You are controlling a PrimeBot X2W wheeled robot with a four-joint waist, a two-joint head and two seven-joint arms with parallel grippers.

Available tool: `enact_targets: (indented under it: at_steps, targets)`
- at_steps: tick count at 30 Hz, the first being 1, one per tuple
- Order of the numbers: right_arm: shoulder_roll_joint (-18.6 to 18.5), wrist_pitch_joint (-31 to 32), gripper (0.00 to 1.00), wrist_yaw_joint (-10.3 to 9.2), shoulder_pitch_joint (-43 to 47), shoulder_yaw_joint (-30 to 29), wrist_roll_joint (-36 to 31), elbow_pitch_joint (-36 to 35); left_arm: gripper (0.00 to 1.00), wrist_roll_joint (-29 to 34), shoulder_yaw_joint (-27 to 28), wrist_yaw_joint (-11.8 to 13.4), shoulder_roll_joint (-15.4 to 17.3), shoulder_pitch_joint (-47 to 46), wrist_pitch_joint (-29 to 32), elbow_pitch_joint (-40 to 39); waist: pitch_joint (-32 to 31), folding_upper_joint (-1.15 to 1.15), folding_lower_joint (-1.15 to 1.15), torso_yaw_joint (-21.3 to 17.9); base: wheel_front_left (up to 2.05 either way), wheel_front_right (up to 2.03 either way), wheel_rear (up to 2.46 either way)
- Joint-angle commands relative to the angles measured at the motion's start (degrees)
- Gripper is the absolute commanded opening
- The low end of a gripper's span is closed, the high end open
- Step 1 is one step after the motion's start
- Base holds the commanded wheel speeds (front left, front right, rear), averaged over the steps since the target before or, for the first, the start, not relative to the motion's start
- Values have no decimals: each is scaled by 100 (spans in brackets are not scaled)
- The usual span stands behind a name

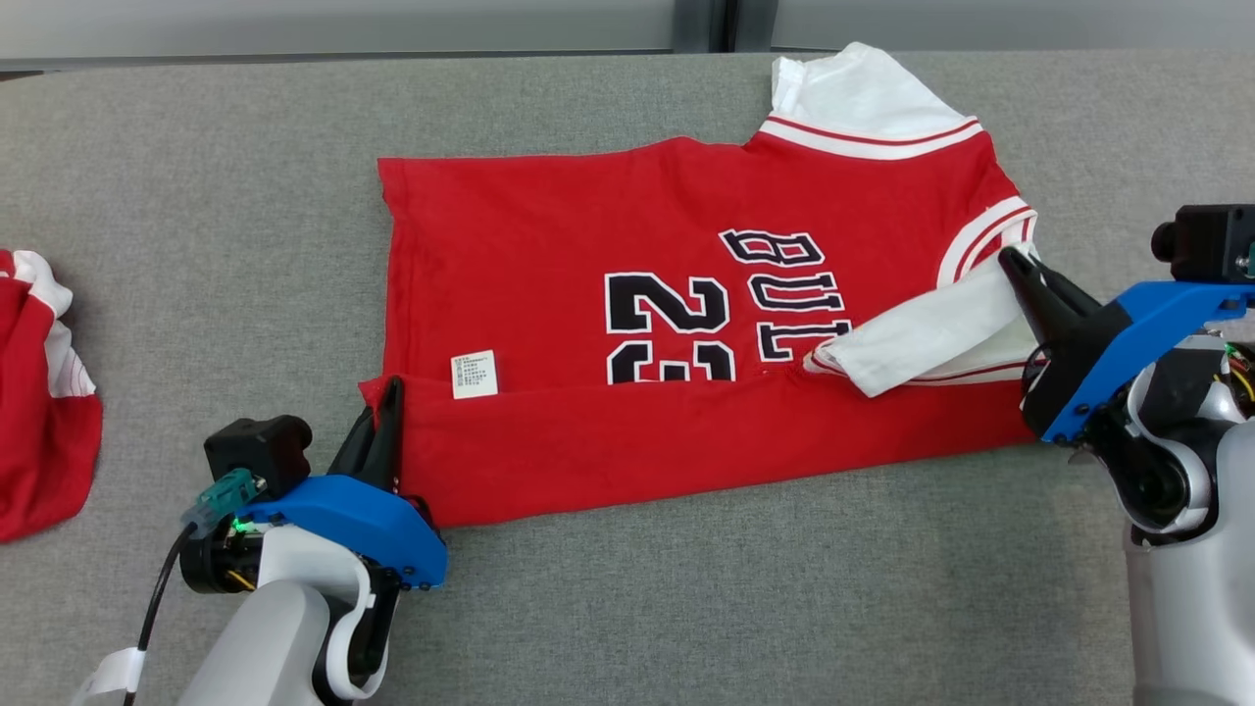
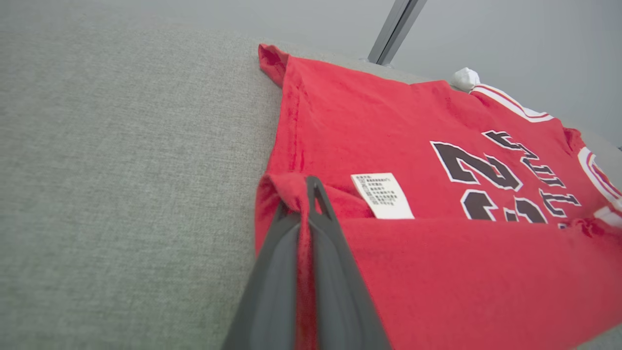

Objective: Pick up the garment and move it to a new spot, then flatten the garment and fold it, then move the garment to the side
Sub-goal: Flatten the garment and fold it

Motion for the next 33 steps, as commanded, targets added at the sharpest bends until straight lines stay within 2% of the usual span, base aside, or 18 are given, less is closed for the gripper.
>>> enact_targets:
  at_steps: [1, 2, 3, 4, 10, 14, 19, 24, 29, 33]
  targets:
    - [-41, -190, 87, 0, -211, 16, 41, 107, 0, -7, -25, -32, -28, -80, -58, 71, -13, -1, -1, 28, 0, 0, 0]
    - [-41, -190, 87, 0, -211, 16, 41, 107, 0, -7, -25, -32, -28, -80, -58, 71, -13, -1, -1, 28, 0, 0, 0]
    - [-28, -332, 100, 1, -304, 56, 103, 207, 71, -21, -56, -29, -76, -60, -76, 120, -38, -1, -1, 47, 0, 0, 0]
    - [-7, -374, 100, 1, -323, 82, 181, 251, 100, -34, -68, -30, -95, -41, -74, 146, -58, -1, -1, 55, 0, 0, 0]
    - [-37, -756, 100, 0, -270, 199, 581, 259, 100, -59, -65, 8, -128, 163, -206, 238, -255, -1, -1, 60, 0, 0, 0]
    - [-181, -935, 100, 0, 91, 38, 457, 263, 100, 9, -85, 69, -108, 371, -379, 228, -439, -1, -1, 52, 0, 0, 0]
    - [-292, -861, 100, 1, 660, -355, -70, 369, 100, 90, -152, 168, -64, 613, -474, 272, -615, -1, -1, 34, 0, 0, 0]
    - [-156, -1031, 100, 0, 1029, -521, -636, 554, 100, 209, -260, 293, -28, 656, -405, 422, -581, -1, -1, -32, 0, 0, 0]
    - [22, -1504, 100, 0, 891, -610, -1116, 986, 100, 352, -327, 524, -24, 525, -309, 638, -395, -1, -1, -77, 0, 0, 0]
    - [122, -1814, 100, 0, 696, -664, -1455, 1407, 100, 402, -417, 572, -41, 472, -168, 782, -244, -1, -1, -54, 0, 0, 0]
